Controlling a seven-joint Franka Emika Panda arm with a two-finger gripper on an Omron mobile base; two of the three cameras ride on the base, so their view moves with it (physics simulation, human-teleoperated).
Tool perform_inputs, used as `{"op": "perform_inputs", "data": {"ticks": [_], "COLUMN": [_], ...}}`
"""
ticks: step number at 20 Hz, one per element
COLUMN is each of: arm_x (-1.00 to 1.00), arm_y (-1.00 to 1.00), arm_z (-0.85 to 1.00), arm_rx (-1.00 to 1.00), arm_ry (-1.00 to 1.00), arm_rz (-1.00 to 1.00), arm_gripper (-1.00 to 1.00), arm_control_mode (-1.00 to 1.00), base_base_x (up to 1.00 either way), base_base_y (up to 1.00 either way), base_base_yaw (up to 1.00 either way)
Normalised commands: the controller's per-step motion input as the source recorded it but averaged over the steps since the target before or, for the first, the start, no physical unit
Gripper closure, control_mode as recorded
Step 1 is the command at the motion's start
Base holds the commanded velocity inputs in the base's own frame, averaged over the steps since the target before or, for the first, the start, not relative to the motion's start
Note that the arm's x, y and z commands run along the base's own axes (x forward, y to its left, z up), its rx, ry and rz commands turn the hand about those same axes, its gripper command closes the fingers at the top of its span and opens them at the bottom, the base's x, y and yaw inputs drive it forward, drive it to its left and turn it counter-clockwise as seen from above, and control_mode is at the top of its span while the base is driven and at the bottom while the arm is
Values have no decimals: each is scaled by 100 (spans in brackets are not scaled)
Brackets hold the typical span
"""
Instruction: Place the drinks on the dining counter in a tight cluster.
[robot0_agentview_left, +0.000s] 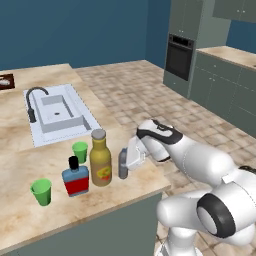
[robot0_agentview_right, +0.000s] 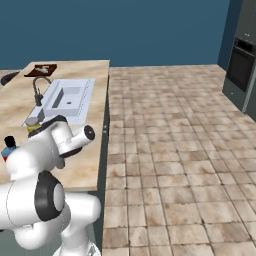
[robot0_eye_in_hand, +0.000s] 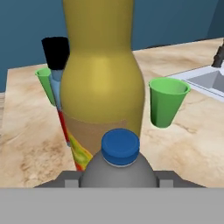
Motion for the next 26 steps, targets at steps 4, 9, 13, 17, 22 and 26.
{"op": "perform_inputs", "data": {"ticks": [4, 9, 13, 17, 22, 26], "arm_x": [14, 5, 5, 2, 0, 0], "arm_y": [1, 1, 3, 12, 10, 4], "arm_z": [0, 0, -5, -26, -24, -8], "arm_rx": [0, 0, 0, 0, 0, 0], "arm_ry": [0, 0, 0, 0, -1, -2], "arm_rz": [0, 0, 0, 0, 0, 0], "arm_gripper": [100, 100, 100, 100, 100, 100], "arm_control_mode": [-100, -100, -100, -100, -100, -100], "base_base_x": [0, 0, 0, 0, 0, 0], "base_base_y": [0, 0, 0, 0, 0, 0], "base_base_yaw": [0, 0, 0, 0, 0, 0]}}
